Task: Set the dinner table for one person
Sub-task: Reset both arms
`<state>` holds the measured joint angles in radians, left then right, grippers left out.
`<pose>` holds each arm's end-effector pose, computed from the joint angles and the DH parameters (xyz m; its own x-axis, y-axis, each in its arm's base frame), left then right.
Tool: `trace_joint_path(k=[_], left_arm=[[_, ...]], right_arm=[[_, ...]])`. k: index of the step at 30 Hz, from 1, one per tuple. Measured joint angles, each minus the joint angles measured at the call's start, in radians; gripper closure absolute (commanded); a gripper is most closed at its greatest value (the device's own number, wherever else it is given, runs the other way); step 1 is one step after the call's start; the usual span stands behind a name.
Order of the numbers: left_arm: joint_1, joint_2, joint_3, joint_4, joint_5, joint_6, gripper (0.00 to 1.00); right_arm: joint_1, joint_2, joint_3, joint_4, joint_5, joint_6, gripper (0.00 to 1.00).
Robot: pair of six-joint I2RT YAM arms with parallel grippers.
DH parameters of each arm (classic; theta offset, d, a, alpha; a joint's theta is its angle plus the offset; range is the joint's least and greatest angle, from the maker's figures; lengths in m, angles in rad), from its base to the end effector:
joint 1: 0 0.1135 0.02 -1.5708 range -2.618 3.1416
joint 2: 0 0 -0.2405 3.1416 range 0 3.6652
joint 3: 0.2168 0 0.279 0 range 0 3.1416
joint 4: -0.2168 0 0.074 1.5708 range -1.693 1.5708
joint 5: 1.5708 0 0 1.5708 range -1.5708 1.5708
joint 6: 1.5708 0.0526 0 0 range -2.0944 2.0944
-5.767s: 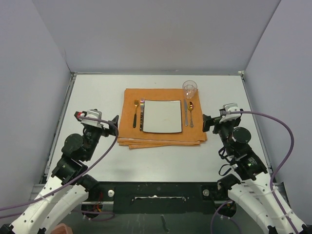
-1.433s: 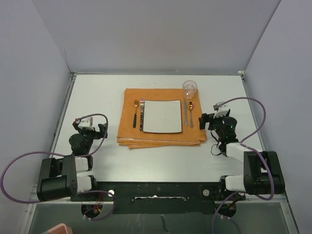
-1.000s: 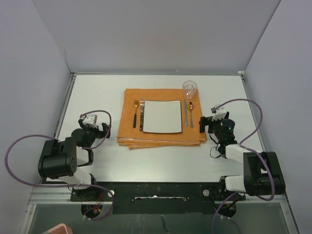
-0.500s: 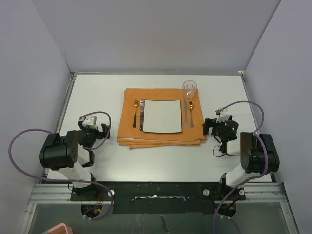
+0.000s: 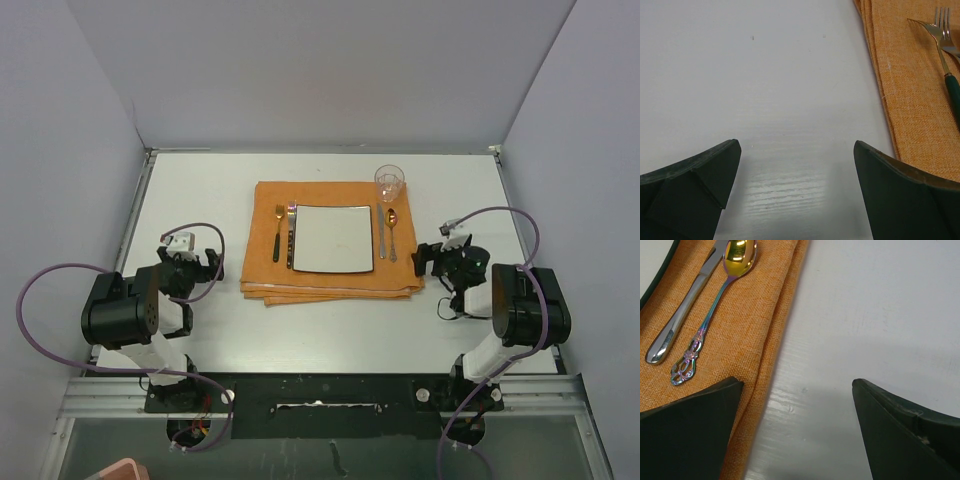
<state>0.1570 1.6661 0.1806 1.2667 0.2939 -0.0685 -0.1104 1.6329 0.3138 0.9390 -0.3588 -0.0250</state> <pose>0.2466 0.0236 0.0596 -0.2228 -0.1016 -0.9696 0.1147 0.9849 -0.1295 0.2757 -0.0120 0.0589 -0.3631 0.0167 -0.9316 -0.2301 0.9673 0.1070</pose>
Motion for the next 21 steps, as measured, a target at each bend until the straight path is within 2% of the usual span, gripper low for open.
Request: trace_joint_path(k=[9, 16, 21], left_arm=[[-0.022, -0.006, 0.041, -0.091, -0.049, 0.002, 0.02], [-0.034, -0.012, 0.056, -0.138, -0.08, 0.002, 0.02], [-0.034, -0.013, 0.056, -0.142, -0.086, 0.002, 0.02]], right_arm=[[0.058, 0.0, 0.038, -0.042, 0.028, -0.036, 0.02], [0.147, 0.0, 0.044, -0.067, 0.233, -0.046, 0.02], [0.157, 0.0, 0.048, -0.068, 0.293, -0.042, 0.02]])
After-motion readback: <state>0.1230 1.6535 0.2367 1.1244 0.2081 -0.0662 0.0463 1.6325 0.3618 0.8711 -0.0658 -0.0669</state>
